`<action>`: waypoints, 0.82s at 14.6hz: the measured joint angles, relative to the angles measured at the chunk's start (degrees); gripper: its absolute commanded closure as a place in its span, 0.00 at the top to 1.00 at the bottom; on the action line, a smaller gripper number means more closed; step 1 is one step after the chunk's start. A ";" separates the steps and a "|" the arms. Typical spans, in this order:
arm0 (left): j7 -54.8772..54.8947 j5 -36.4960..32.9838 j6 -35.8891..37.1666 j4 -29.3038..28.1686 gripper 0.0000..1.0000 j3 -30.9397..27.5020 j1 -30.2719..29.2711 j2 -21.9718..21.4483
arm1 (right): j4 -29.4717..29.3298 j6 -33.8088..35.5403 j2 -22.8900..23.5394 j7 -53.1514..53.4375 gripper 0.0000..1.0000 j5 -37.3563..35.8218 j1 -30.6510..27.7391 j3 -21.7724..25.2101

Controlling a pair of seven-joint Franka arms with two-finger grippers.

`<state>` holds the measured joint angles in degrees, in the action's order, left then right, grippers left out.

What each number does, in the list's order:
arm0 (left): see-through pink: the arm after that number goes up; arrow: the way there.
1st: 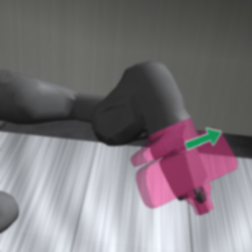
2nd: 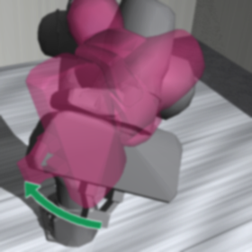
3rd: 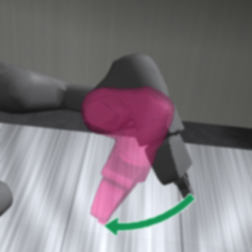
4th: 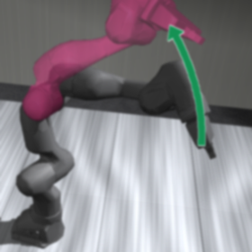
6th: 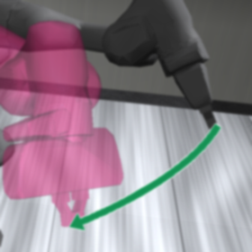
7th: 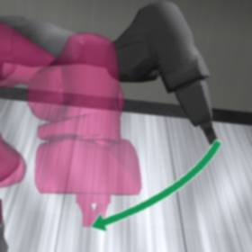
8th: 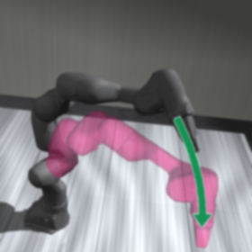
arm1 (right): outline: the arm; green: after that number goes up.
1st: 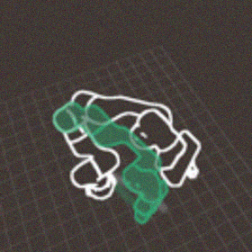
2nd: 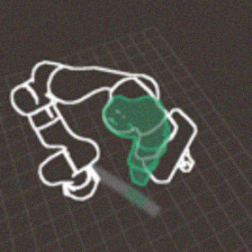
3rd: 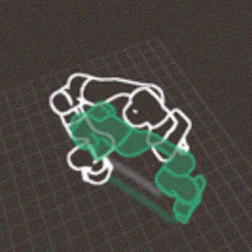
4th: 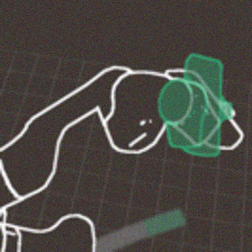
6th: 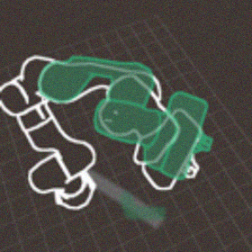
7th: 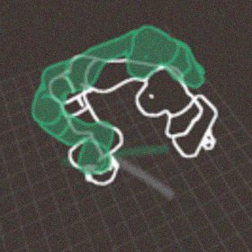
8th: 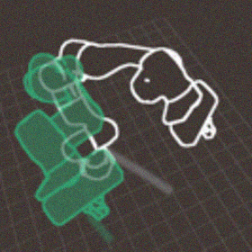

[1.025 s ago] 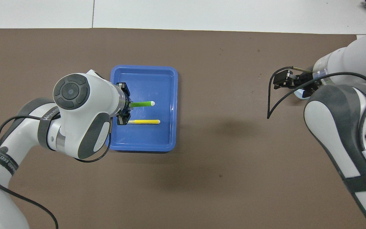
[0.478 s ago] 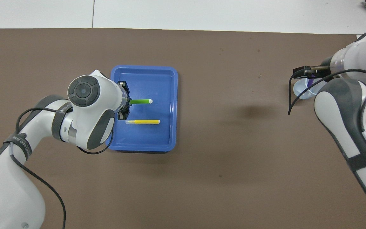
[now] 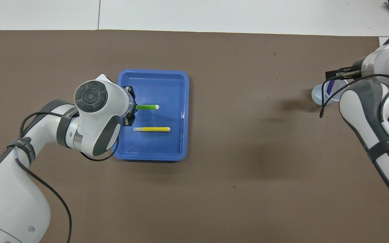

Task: Right arm passes pens to left for tray arrangement
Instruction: 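Lower the green pen into the tray while the right gripper reaches the cup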

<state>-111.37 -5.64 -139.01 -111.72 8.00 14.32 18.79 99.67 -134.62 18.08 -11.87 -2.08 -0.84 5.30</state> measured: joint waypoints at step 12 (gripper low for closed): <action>-0.12 -0.39 -0.27 0.00 0.00 -0.05 -0.42 1.06 | 3.35 -8.19 3.12 -0.51 0.44 0.22 -0.52 0.26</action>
<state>-111.49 -6.03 -139.28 -111.72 7.95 13.90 19.85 103.02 -142.80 21.19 -12.38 -1.86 -1.36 5.56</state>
